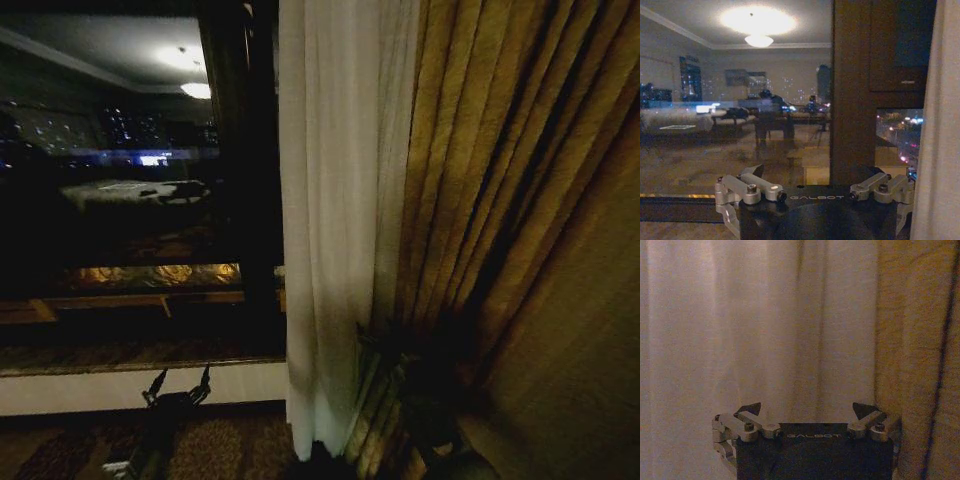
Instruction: Open the curtains by pulling them apart, changing their state from closed to fully open.
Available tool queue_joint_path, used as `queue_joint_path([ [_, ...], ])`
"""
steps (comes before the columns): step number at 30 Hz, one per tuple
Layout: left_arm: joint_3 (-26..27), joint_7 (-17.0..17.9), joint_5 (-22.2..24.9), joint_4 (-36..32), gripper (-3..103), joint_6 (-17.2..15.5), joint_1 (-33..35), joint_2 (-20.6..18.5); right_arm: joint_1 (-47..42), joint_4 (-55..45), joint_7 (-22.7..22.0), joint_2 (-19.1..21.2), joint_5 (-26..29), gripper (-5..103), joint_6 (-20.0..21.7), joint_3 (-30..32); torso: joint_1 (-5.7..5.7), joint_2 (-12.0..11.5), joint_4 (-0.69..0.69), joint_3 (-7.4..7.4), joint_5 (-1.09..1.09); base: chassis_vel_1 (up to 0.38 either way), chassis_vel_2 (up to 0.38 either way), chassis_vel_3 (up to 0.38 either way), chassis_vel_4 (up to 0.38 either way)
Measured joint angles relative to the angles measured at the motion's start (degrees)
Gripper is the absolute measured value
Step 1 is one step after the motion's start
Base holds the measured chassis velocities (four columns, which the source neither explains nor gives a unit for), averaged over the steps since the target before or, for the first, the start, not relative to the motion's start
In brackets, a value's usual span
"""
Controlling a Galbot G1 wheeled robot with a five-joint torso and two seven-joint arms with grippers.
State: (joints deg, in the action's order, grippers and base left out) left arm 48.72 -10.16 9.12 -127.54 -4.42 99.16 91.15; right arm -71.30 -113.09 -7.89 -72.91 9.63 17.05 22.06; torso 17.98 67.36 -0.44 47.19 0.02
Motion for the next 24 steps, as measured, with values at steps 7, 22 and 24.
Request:
queue_joint_path([
  [7, -0.4, 0.0, -0.7, 0.1, 100, -0.1, 0.0, 0.0, -0.4, 0.1, 0.8, -0.4, -0.5, 100, -0.5, -0.1, 0.00, 0.0, 0.01, 0.00, -0.01, 0.217, 0.215, -0.201, -0.219],
  [22, -0.5, 0.4, -0.9, -0.5, 100, 0.0, 0.9, 0.0, -1.2, 0.6, 2.9, -0.2, -2.6, 100, -3.1, 0.1, 0.00, 0.0, 0.01, 0.00, -0.03, 0.284, 0.299, -0.298, -0.277],
  [24, -0.3, 0.5, -0.9, -0.8, 100, 0.0, 1.1, 0.0, -1.2, 0.5, 2.9, -0.3, -1.9, 100, -3.1, 0.1, 0.00, 0.0, 0.01, 0.00, -0.04, 0.102, 0.056, -0.103, -0.111],
])
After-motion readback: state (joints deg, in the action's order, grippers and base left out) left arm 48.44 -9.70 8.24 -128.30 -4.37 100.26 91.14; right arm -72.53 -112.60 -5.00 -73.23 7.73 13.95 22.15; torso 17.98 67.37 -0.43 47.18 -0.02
